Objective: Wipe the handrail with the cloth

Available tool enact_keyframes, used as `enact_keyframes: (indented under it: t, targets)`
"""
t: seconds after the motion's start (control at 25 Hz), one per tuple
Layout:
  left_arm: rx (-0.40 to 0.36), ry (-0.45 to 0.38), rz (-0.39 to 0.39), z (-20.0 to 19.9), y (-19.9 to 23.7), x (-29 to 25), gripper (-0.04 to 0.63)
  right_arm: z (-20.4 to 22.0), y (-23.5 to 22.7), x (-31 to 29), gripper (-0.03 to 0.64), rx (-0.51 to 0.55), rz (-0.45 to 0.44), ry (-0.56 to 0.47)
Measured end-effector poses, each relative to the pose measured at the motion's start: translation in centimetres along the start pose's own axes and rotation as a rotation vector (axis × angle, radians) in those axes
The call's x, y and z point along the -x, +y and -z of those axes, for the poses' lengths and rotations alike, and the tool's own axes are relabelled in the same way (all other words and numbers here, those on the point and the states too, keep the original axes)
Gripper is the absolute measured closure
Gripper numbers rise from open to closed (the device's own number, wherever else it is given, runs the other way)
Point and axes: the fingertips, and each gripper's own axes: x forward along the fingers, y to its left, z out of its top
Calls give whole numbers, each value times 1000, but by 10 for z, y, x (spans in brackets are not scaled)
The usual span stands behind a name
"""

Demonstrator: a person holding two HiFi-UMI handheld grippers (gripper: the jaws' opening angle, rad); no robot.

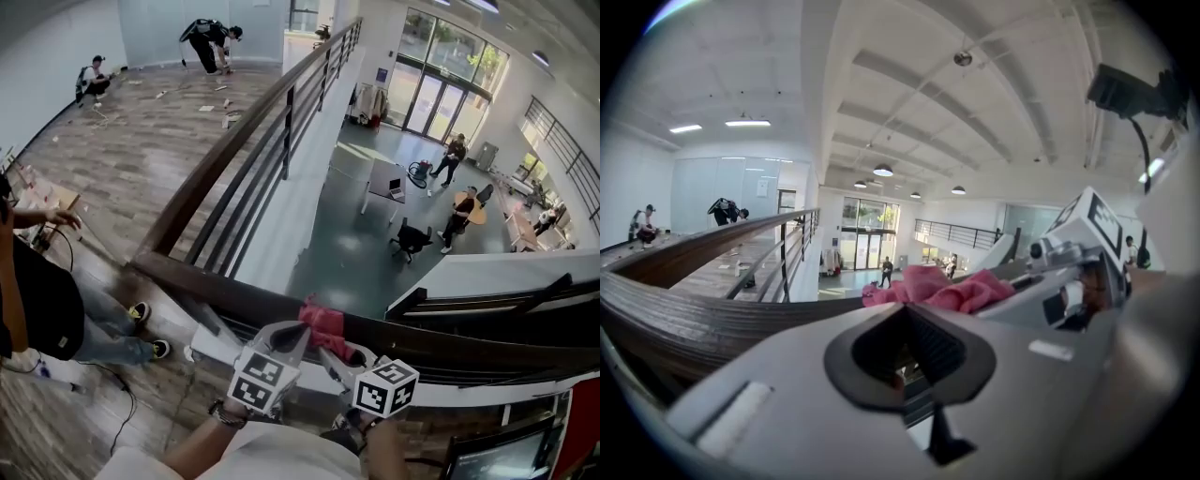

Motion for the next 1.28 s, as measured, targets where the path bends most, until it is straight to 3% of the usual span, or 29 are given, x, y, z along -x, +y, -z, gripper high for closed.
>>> enact_keyframes:
  t: [1.28]
  targets:
    - [36, -24, -44, 0, -47, -32, 591, 8, -31, 50, 555, -45, -105, 29]
